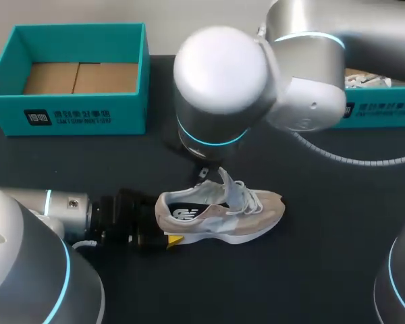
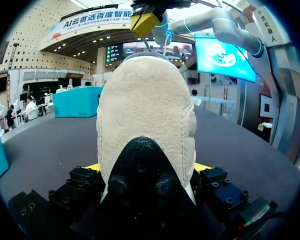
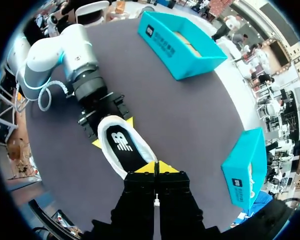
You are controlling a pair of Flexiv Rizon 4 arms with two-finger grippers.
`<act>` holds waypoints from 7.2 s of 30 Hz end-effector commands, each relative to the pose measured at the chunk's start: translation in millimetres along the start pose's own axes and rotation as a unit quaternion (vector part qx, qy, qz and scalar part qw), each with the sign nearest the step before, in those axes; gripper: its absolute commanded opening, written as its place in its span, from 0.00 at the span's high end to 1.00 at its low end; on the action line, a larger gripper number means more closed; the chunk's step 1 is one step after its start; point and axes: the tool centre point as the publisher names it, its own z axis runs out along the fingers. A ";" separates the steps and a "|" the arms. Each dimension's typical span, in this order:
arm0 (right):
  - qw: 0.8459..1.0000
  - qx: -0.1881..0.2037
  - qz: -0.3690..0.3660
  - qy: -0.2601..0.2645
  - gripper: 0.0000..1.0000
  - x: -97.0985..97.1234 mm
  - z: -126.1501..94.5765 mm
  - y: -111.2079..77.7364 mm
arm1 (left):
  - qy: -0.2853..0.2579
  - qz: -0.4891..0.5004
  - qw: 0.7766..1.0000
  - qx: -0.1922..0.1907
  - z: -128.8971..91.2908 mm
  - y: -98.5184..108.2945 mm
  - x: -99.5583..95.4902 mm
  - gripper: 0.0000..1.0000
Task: Take the shoe out of the shoebox, open the shoe tongue, remove and reinsert the insole, then place the shoe into the shoebox
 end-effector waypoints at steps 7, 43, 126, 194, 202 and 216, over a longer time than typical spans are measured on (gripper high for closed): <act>0.997 0.055 -0.045 0.022 1.00 28.8 49.4 -3.8 | -0.001 0.000 1.000 -0.002 2.0 2.2 -0.5 1.00; 0.980 0.069 -0.163 0.093 0.78 38.0 122.6 -22.0 | -0.001 0.000 1.000 -0.002 2.0 2.2 -0.5 1.00; 0.973 -0.067 -0.190 0.109 1.00 15.3 59.0 20.2 | -0.001 0.000 1.000 -0.002 2.0 2.2 -0.5 1.00; 0.801 -0.147 -0.205 0.544 0.94 72.4 62.0 49.5 | -0.001 0.000 1.000 -0.002 2.0 2.2 -0.5 1.00; 0.785 -0.154 -0.196 0.567 1.00 71.4 50.3 50.9 | -0.001 0.000 1.000 -0.002 2.0 2.2 -0.5 1.00; 0.781 -0.299 -0.058 0.545 1.00 40.1 -3.2 108.1 | -0.001 0.000 1.000 -0.002 2.0 2.2 -0.5 1.00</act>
